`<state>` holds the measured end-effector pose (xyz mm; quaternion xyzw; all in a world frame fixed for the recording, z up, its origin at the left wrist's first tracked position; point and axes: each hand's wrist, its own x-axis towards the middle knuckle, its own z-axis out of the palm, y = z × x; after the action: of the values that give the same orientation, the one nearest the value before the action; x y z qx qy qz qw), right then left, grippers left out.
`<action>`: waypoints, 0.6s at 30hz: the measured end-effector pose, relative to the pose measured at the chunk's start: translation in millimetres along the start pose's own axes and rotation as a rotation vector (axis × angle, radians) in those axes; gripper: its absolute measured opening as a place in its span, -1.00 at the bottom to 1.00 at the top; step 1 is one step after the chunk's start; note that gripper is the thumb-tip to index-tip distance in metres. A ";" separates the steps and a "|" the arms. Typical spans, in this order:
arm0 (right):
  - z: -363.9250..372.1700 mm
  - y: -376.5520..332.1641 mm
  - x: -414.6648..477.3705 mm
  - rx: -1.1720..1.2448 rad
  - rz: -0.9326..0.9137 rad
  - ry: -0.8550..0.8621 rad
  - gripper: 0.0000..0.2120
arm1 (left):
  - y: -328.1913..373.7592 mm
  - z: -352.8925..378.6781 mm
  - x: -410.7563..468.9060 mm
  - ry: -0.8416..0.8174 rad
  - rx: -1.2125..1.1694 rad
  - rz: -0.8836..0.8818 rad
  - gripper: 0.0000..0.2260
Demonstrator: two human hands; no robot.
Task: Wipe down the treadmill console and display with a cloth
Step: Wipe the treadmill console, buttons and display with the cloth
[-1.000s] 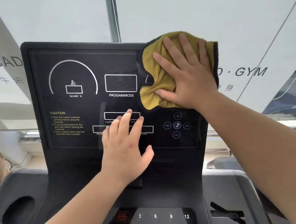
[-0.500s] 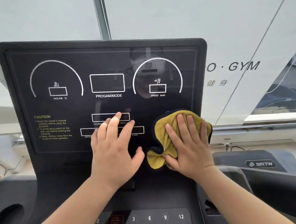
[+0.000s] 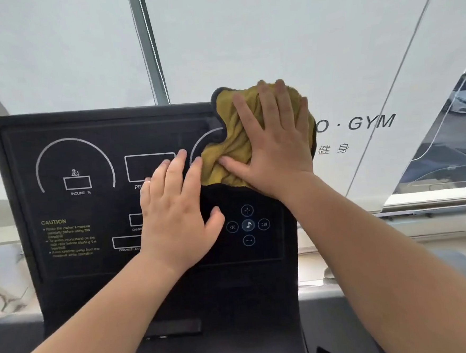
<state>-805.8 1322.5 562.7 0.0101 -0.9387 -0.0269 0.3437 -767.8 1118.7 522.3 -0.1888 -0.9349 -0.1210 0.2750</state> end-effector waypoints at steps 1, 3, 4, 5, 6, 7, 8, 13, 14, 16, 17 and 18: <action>2.7 0.2 -7.4 0.017 -0.003 0.011 -0.05 | 2.0 -1.1 4.2 0.005 0.001 0.000 -0.27; 10.7 3.1 -29.2 0.048 -0.001 0.029 -0.07 | 5.2 -3.9 12.1 -0.011 0.007 0.000 -0.26; 14.5 6.0 -40.3 0.056 0.008 0.035 -0.06 | 6.4 -5.2 16.1 -0.026 0.009 0.002 -0.25; 17.5 9.1 -48.7 0.061 0.025 0.038 -0.03 | 7.0 -6.6 20.0 -0.040 0.009 0.006 -0.24; 18.9 11.7 -52.7 0.063 0.048 0.034 0.01 | 6.6 -8.0 23.9 -0.051 0.008 0.010 -0.22; 18.5 13.4 -52.2 0.063 0.069 0.025 0.05 | 5.4 -9.5 27.6 -0.059 0.009 0.014 -0.22; 16.3 14.3 -47.6 0.060 0.085 0.014 0.08 | 3.4 -11.3 31.1 -0.063 0.011 0.017 -0.21; -4.6 9.4 2.8 0.048 0.065 0.000 0.01 | -15.1 -24.4 47.7 -0.039 0.013 -0.028 -0.24; -7.8 6.3 12.2 0.030 0.055 -0.007 -0.03 | -19.2 -26.7 49.9 -0.030 -0.004 -0.040 -0.26; -12.7 -4.3 26.6 -0.024 0.030 -0.024 -0.09 | -25.5 -30.9 53.6 -0.003 -0.054 -0.069 -0.31; -14.0 -12.1 31.7 -0.039 0.013 -0.031 -0.11 | -27.8 -32.6 55.0 0.011 -0.079 -0.085 -0.32; -14.6 -21.6 35.8 -0.041 -0.012 -0.036 -0.12 | -29.8 -33.8 56.3 0.023 -0.098 -0.099 -0.33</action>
<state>-823.8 1299.0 595.6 0.0082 -0.9438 -0.0481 0.3269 -808.3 1096.9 577.8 -0.1542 -0.9329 -0.1820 0.2697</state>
